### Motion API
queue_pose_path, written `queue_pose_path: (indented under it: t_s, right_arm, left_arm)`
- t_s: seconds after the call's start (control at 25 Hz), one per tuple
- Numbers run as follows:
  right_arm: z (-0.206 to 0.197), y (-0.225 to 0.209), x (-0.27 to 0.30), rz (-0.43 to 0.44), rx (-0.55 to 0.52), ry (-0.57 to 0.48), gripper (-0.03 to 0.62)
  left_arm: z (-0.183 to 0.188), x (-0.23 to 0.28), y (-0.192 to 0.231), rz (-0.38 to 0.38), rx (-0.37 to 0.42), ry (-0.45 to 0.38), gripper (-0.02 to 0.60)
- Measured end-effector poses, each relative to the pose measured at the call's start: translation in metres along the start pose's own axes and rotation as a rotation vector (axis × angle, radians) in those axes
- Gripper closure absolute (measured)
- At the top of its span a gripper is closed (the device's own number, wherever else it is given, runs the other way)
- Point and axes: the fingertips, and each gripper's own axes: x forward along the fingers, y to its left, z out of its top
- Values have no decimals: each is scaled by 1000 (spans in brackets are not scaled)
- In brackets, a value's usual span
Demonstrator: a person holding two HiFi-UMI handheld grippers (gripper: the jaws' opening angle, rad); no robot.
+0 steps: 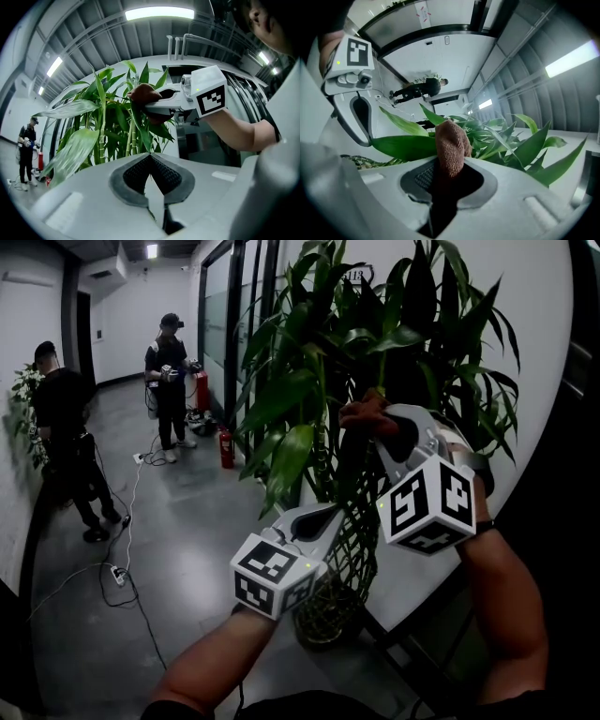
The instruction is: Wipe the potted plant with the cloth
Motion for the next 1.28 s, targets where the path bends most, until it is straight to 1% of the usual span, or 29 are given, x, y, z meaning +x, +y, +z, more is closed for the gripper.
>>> queue_pose_path:
  t_s: [0.16,0.32,0.6,0.8,0.92,1.16,1.28]
  right_arm:
    - [3,16,-2,28,-27,-9,528]
    - [7,29,-7,51,-45,-17,528]
    - [5,60,-15,118,-71,-27,528]
    - [8,80,-32,159,-119,-38,528]
    - [11,97,-39,204,-141,-51,528]
    - [18,120,-50,291,-124,-82,528]
    - [19,123,-57,296,-144,-86,528]
  left_arm:
    - [-3,1,2,2,12,-2,561]
    - [-5,-1,0,-5,3,1,561]
    - [-2,-1,-1,0,7,0,561]
    - [-4,0,0,-6,6,4,561]
    - [-4,-1,0,-2,9,1,561]
    - [0,-1,-4,-2,15,-1,561]
    - [-3,-1,-3,-2,9,1,561]
